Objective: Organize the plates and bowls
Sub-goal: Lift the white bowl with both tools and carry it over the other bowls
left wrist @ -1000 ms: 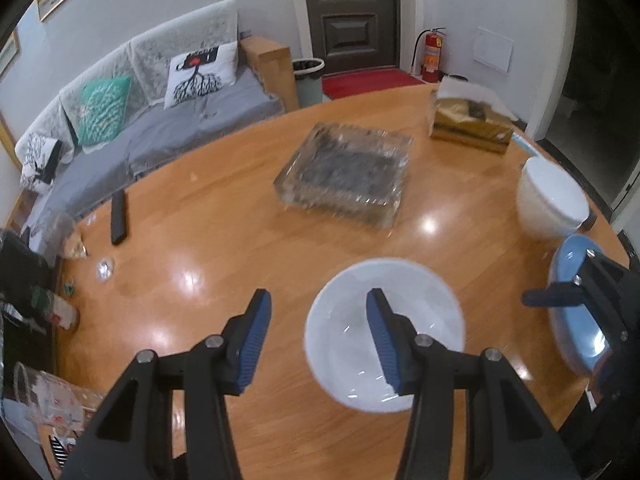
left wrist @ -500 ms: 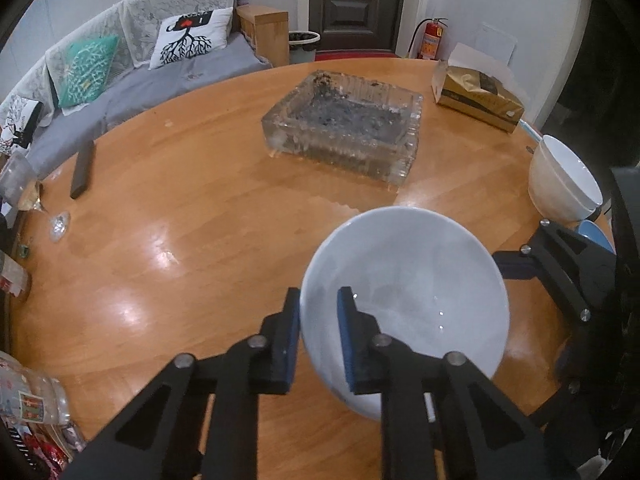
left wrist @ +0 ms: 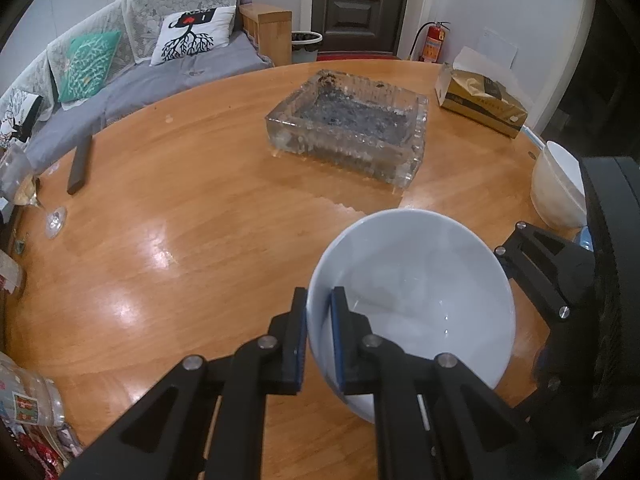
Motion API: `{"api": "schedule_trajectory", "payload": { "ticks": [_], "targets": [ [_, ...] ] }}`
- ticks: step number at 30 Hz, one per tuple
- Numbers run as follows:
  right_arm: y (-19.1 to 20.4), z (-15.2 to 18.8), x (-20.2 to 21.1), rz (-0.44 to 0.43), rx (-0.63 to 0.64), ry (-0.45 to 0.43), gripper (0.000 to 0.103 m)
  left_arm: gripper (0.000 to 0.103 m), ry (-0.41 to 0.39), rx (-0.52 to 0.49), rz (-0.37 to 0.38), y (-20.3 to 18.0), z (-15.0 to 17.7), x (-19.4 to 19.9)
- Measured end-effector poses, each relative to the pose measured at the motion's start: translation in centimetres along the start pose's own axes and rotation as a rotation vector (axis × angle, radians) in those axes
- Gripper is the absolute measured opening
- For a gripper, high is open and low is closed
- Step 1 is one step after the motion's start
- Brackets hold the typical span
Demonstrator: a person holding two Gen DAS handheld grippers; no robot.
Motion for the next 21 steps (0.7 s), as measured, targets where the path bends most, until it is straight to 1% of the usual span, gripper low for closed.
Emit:
{"api": "schedule_trajectory", "payload": {
  "ticks": [3, 4, 5, 7, 10, 14, 17, 21],
  "targets": [
    [0.0, 0.1, 0.0, 0.004, 0.001, -0.005, 0.096, 0.009, 0.038, -0.001, 0.004, 0.2, 0.1, -0.4],
    [0.0, 0.0, 0.0, 0.005, 0.002, -0.006, 0.096, 0.009, 0.067, 0.003, 0.009, 0.3, 0.2, -0.9],
    [0.1, 0.0, 0.0, 0.005, 0.004, -0.006, 0.096, 0.01, 0.077, 0.002, 0.006, 0.3, 0.4, -1.1],
    [0.2, 0.0, 0.1, 0.01, 0.01, -0.008, 0.096, 0.01, 0.072, -0.001, -0.009, 0.2, 0.6, -1.2],
    [-0.1, 0.0, 0.1, -0.002, -0.006, -0.004, 0.096, 0.009, 0.052, 0.024, 0.005, 0.3, 0.6, -1.1],
    [0.0, 0.1, 0.7, 0.007, 0.003, -0.026, 0.096, 0.009, 0.047, 0.0, -0.008, -0.5, 0.6, -0.3],
    [-0.3, 0.1, 1.7, -0.007, -0.013, -0.044, 0.096, 0.009, 0.037, -0.006, -0.012, -1.1, 0.2, 0.6],
    [-0.8, 0.1, 3.4, -0.013, -0.028, -0.074, 0.096, 0.009, 0.018, -0.034, -0.036, -2.5, -0.5, 2.1]
  ]
}}
Point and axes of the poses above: each gripper's, at about its wrist camera, not at the fingertips, and x roughly against the way its jaws point, y to its left, z to its underside, the point moved 1 cm from there along -x, roughly the way its jaws point, and after that the axes turned 6 degrees about z, right-handed, at the moved point
